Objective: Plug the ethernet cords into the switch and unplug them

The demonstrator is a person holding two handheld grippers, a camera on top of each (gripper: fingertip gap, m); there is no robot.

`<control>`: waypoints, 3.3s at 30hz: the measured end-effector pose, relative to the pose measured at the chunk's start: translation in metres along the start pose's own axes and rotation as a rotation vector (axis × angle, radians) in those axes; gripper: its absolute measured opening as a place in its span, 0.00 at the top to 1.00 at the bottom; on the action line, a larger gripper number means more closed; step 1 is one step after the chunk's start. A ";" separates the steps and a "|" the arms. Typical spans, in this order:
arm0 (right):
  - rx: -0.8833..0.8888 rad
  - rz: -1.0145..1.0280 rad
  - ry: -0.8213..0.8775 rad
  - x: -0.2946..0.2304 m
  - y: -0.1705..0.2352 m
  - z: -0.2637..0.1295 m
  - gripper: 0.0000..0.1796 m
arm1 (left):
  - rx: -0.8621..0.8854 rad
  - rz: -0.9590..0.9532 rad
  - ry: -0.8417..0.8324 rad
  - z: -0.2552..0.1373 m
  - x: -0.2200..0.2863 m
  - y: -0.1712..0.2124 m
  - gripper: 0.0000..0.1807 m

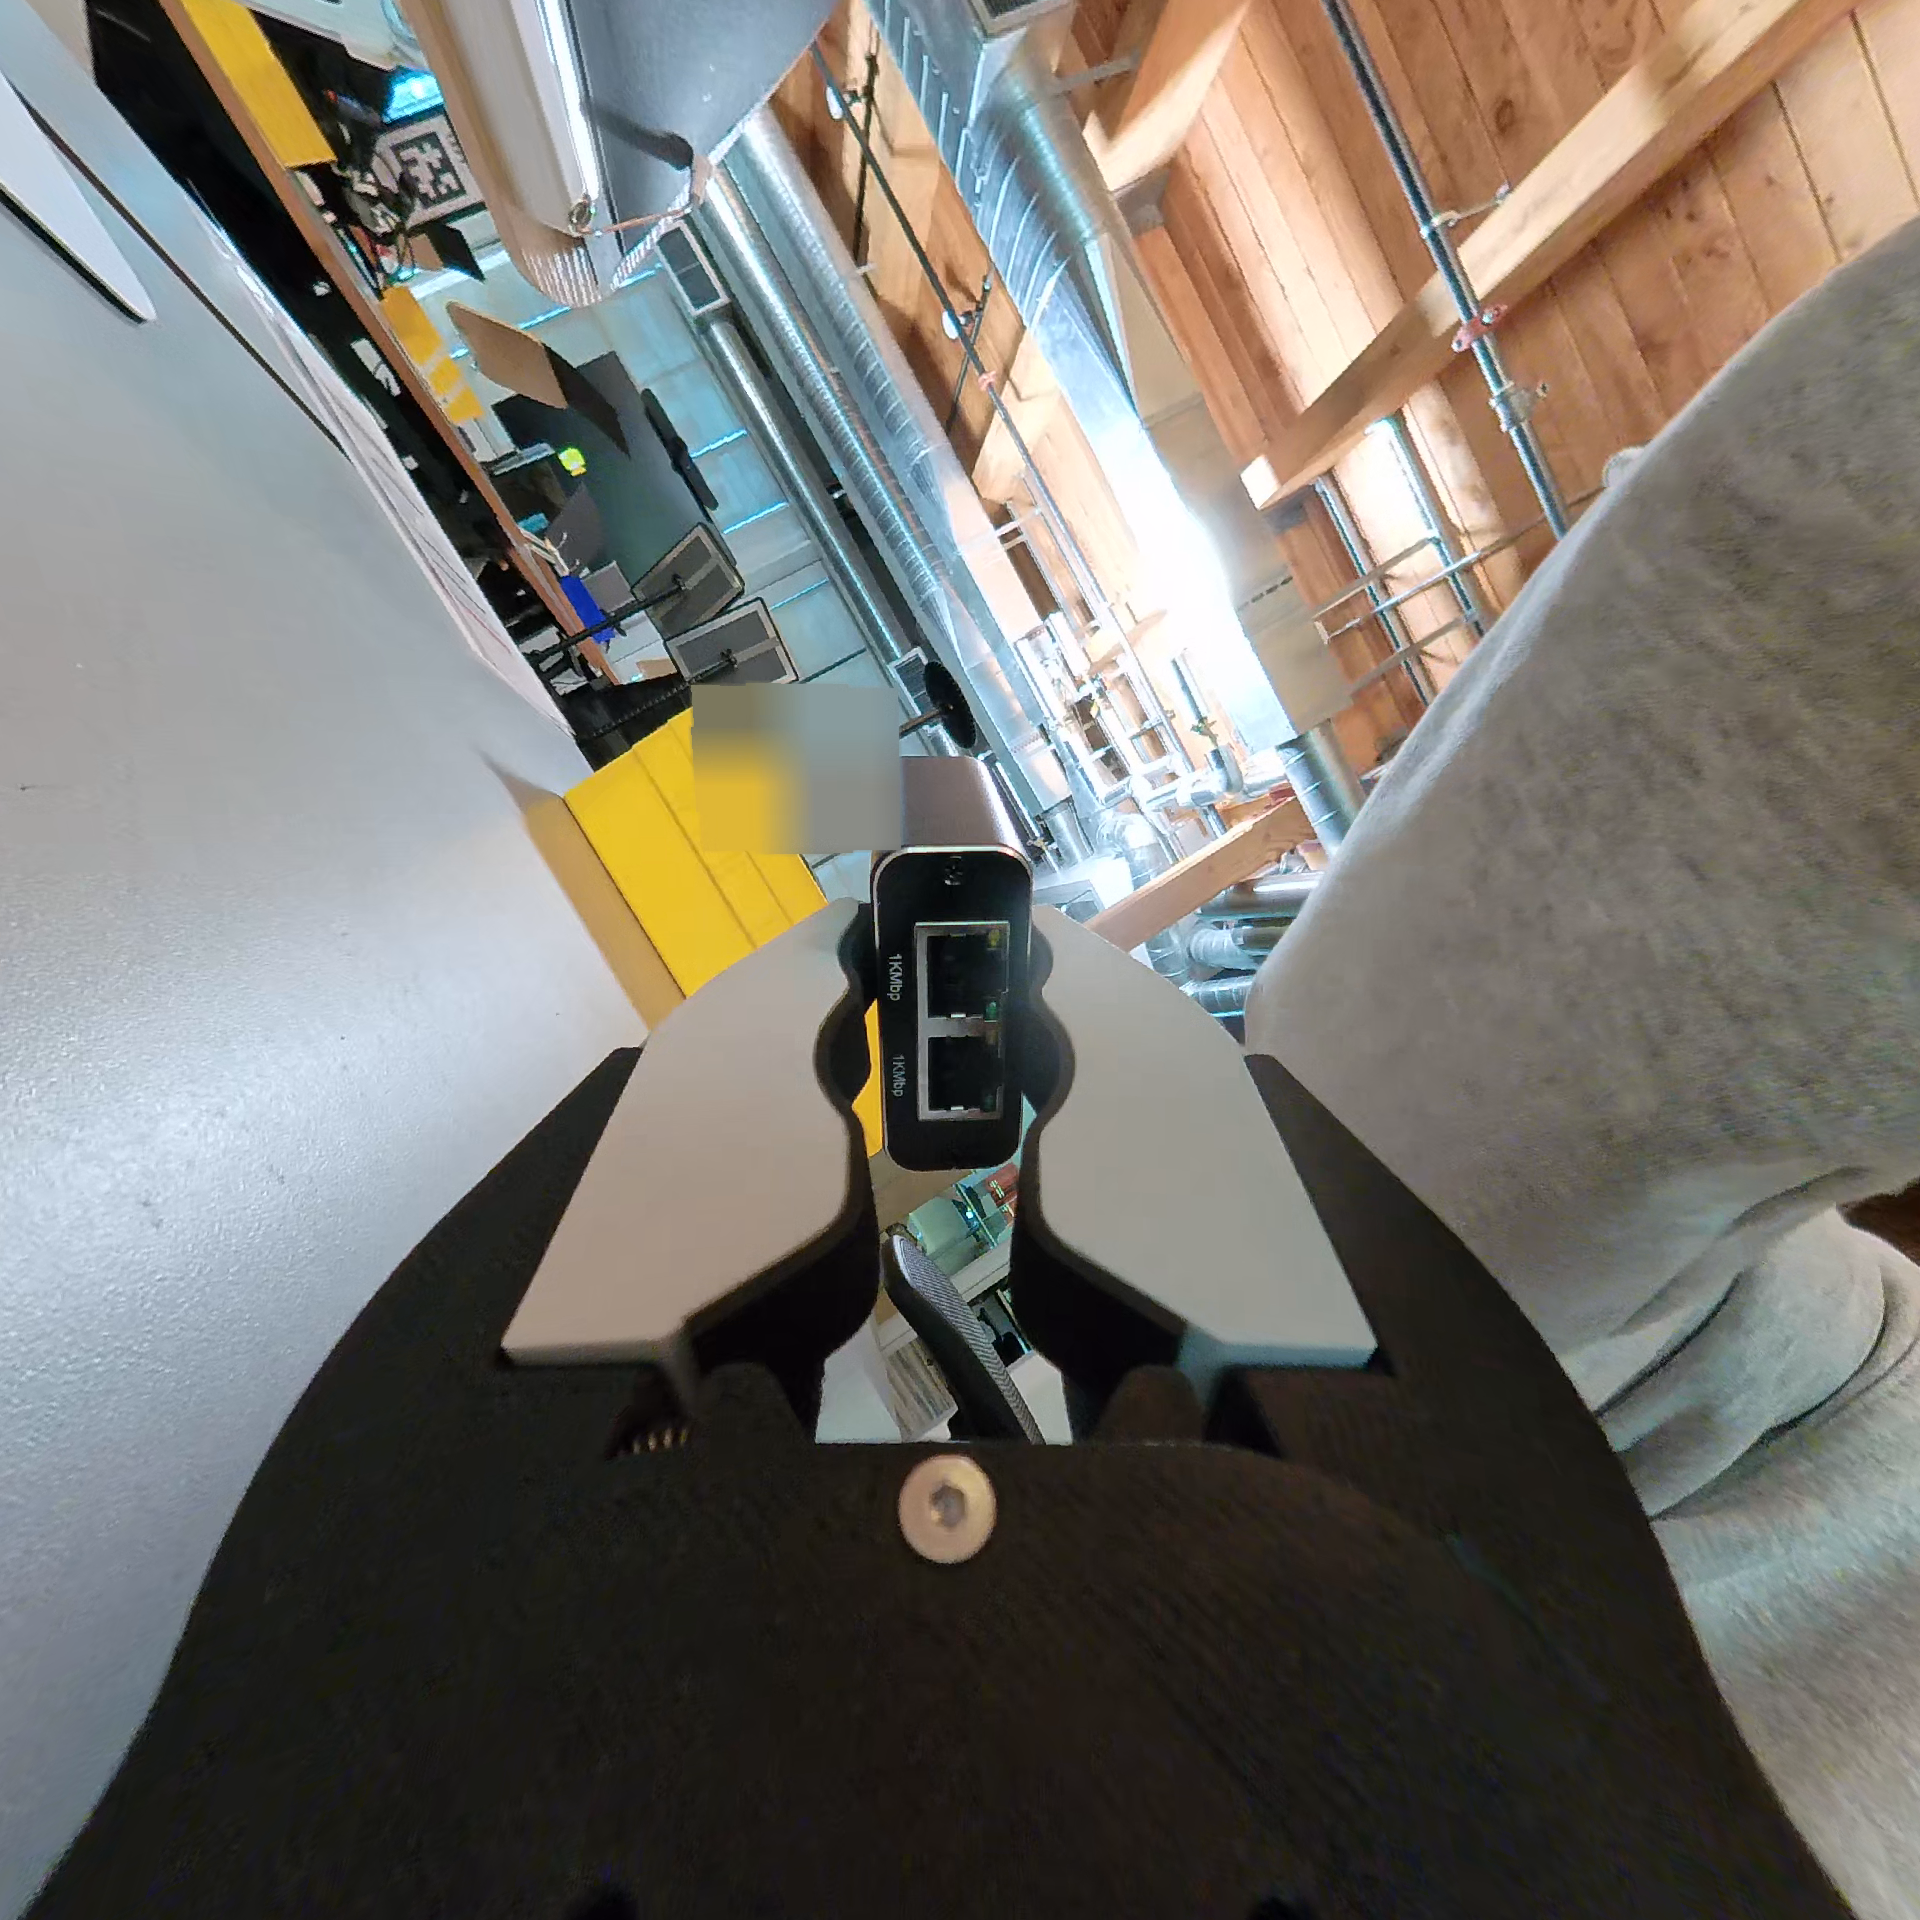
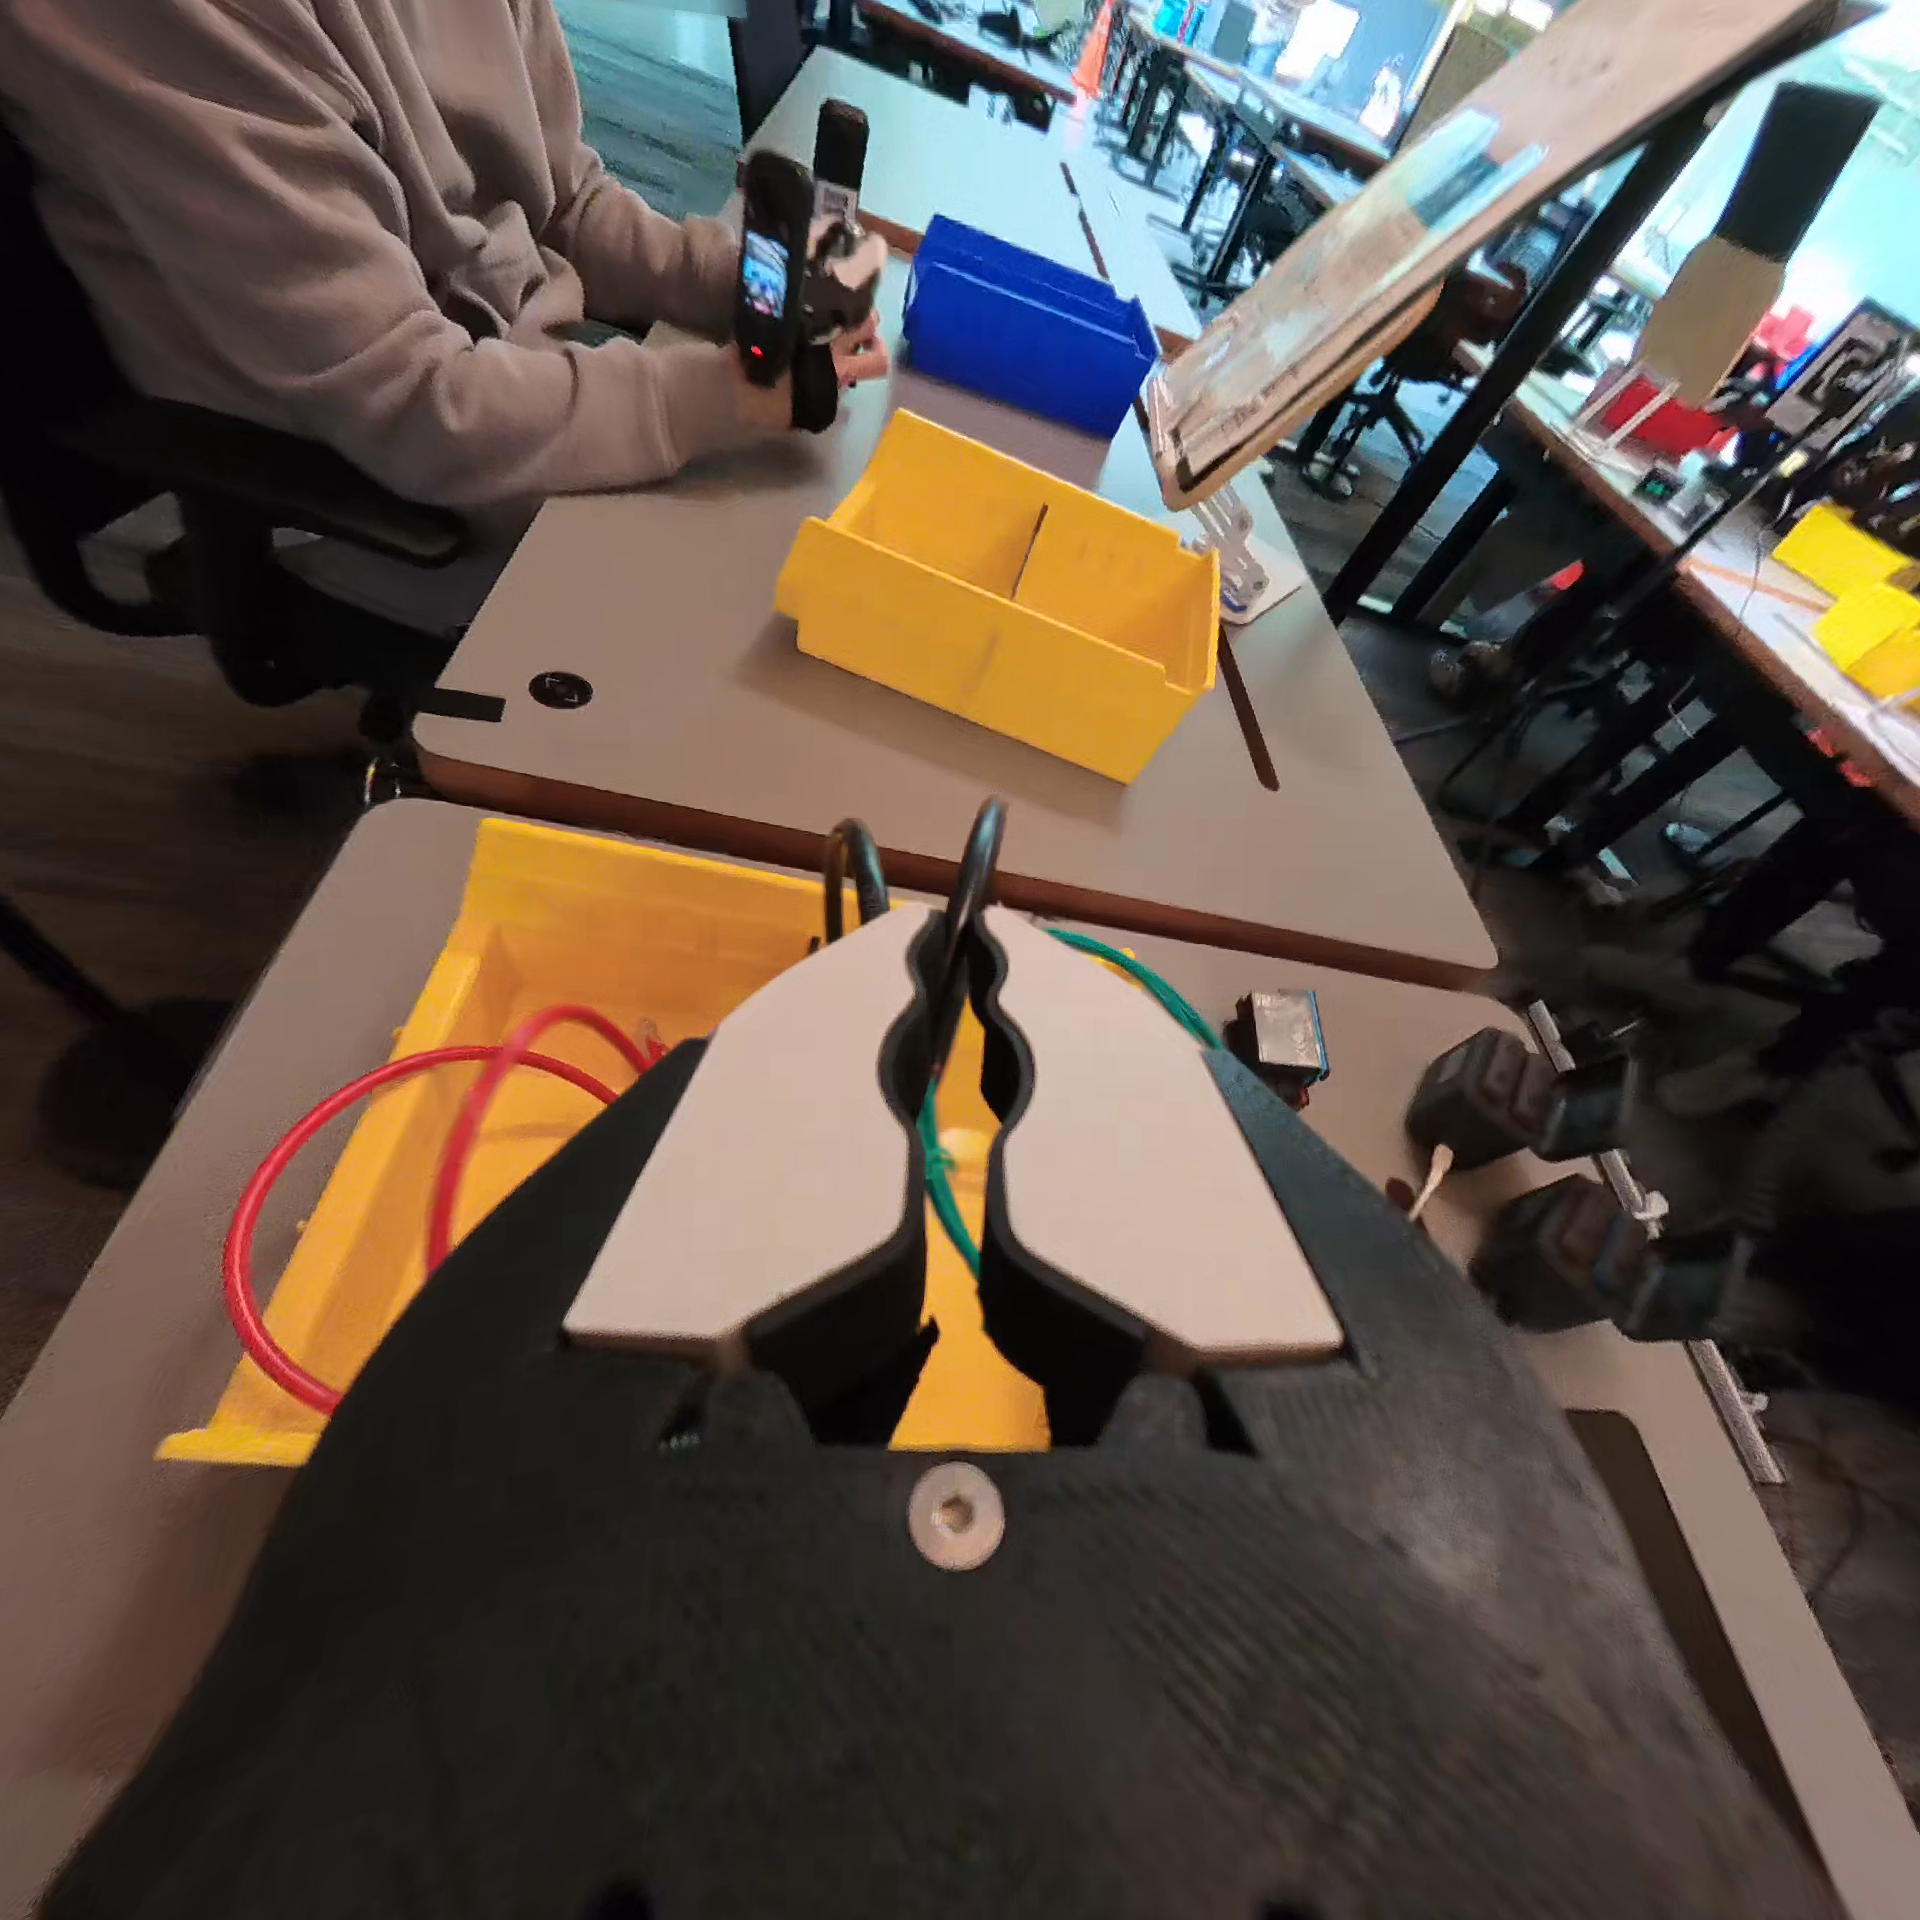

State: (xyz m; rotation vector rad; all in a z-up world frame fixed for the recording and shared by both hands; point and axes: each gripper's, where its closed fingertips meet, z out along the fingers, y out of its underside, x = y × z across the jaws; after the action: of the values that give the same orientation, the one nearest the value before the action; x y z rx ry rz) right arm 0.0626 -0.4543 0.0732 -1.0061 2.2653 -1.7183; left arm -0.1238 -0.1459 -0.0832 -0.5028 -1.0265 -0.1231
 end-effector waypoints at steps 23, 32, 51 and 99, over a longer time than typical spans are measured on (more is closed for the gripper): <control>0.032 0.419 -0.297 -0.005 -0.005 -0.012 1.00 | -0.005 0.003 -0.003 0.001 0.000 0.001 0.88; -0.274 0.661 -0.246 -0.010 0.085 0.043 0.82 | -0.005 0.004 -0.004 0.001 0.000 0.001 0.87; 0.138 0.671 -0.551 -0.034 -0.013 0.064 0.95 | 0.000 -0.010 0.008 0.001 0.000 0.000 0.87; 0.072 0.154 0.031 -0.083 0.096 -0.345 0.97 | 0.119 0.034 0.021 -0.009 0.006 -0.017 0.87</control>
State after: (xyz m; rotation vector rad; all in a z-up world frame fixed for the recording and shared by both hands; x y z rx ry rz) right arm -0.0776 -0.1146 0.0826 -0.7745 2.2177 -1.7481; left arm -0.1191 -0.1642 -0.0766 -0.4098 -0.9978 -0.0368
